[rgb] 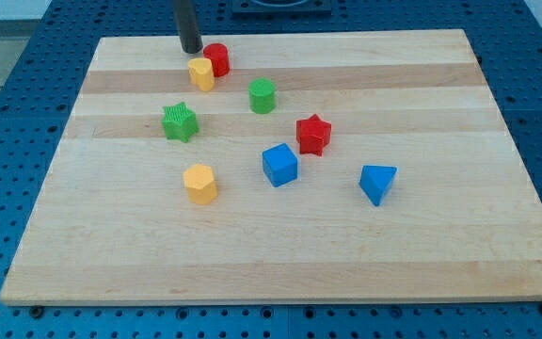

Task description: Move the yellow heart to the left of the yellow hexagon

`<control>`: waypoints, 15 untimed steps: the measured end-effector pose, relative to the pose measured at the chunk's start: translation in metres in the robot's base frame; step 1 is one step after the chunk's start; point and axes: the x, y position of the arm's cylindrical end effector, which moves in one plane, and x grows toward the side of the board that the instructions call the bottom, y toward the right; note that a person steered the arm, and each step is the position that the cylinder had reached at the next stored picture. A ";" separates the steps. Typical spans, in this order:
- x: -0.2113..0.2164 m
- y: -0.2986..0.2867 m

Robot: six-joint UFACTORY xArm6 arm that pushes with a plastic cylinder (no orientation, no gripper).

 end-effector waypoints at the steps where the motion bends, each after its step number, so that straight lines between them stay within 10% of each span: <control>1: 0.000 0.031; 11: 0.243 -0.059; 15: 0.238 0.064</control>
